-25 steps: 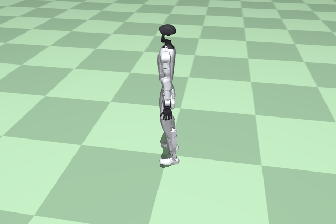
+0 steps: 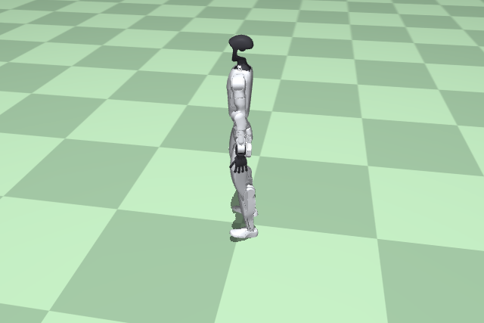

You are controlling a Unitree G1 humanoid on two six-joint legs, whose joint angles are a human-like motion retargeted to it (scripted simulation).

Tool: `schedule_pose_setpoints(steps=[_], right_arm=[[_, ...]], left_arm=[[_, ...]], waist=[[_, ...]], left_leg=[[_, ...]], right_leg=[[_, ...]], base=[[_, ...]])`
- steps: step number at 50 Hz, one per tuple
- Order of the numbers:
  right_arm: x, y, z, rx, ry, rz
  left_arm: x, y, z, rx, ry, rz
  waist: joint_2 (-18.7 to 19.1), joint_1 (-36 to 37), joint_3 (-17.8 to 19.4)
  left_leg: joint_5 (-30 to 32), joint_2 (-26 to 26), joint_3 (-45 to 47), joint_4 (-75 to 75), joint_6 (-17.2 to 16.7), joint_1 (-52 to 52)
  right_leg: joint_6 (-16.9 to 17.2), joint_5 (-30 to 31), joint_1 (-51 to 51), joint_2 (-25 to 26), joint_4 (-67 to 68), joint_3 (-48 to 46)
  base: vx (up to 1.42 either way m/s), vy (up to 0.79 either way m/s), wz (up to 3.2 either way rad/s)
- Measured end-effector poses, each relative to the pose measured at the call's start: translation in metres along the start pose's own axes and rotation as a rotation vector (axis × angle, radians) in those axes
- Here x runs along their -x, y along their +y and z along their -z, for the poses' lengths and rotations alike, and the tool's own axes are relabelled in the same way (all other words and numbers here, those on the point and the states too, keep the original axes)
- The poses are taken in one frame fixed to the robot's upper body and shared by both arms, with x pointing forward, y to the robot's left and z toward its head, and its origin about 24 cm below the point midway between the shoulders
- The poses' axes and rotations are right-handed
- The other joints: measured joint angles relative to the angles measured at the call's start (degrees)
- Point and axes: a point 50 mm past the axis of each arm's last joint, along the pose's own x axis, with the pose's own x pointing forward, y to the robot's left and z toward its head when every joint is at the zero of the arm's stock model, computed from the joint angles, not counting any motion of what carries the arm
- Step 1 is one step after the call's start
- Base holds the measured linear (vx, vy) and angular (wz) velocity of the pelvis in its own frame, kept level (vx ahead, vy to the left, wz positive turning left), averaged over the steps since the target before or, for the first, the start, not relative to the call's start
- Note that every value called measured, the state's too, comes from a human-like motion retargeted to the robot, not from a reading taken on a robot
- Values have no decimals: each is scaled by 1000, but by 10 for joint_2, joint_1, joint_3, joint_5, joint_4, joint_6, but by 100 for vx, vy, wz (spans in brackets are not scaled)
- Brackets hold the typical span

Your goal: In place motions

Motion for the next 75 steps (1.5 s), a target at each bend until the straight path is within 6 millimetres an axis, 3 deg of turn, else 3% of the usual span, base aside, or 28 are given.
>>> schedule_pose_setpoints(steps=[75], right_arm=[[-1, 2, 1, 6, 7, -7]], left_arm=[[0, -2, 2, 20, 10, 12]], waist=[[1, -1, -2]], left_leg=[[-3, -3, 1, -1, 2, -1]], right_leg=[[2, 0, -2, -2, -1, 1]], base=[[0, 0, 0]])
